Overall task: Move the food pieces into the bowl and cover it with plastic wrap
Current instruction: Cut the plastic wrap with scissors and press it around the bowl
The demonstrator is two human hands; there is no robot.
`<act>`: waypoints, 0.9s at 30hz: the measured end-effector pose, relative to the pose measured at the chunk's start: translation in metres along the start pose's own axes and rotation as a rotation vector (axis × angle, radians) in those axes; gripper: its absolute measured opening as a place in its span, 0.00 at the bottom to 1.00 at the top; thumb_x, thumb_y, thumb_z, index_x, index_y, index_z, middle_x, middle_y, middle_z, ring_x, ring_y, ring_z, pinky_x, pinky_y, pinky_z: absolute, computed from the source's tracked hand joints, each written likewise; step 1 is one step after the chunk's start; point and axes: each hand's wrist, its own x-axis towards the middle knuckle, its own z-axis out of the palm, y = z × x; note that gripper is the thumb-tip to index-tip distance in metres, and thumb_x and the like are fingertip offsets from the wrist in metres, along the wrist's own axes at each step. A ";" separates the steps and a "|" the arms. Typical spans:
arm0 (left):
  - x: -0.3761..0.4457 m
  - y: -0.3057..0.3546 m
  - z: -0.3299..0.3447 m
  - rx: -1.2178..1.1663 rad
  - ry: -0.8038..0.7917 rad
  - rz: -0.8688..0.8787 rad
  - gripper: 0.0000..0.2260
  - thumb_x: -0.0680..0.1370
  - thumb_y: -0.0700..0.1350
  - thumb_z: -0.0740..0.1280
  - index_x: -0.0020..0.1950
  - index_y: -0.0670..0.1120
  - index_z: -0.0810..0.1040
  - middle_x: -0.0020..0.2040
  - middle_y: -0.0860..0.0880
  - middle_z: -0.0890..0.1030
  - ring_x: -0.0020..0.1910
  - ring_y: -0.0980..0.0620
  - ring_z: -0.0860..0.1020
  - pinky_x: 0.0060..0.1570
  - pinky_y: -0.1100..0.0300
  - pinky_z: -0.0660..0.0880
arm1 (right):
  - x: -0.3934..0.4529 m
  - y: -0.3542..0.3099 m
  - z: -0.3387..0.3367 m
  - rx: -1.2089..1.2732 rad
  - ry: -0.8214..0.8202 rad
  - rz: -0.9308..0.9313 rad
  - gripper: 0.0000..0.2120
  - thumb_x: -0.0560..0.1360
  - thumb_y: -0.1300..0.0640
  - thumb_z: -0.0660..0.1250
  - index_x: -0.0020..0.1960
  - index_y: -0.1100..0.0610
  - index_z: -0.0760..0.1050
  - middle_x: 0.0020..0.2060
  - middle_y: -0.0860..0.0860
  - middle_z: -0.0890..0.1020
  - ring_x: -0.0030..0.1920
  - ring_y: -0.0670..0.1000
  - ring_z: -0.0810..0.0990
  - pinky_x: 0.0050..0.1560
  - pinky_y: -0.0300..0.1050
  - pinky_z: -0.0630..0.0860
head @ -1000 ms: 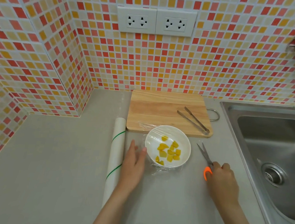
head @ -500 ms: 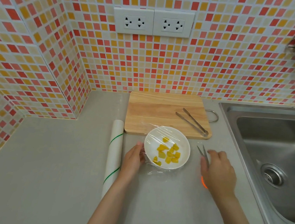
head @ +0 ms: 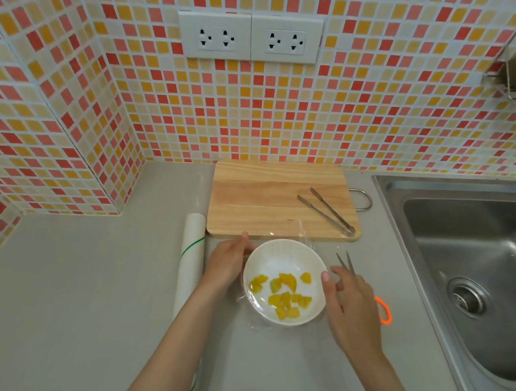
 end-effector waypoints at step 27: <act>0.022 -0.022 -0.001 0.211 0.066 0.135 0.24 0.79 0.51 0.63 0.26 0.46 0.60 0.25 0.49 0.64 0.28 0.53 0.61 0.26 0.64 0.57 | 0.107 0.006 0.051 0.553 -0.349 0.284 0.12 0.76 0.58 0.65 0.35 0.60 0.74 0.30 0.54 0.76 0.32 0.49 0.73 0.34 0.38 0.71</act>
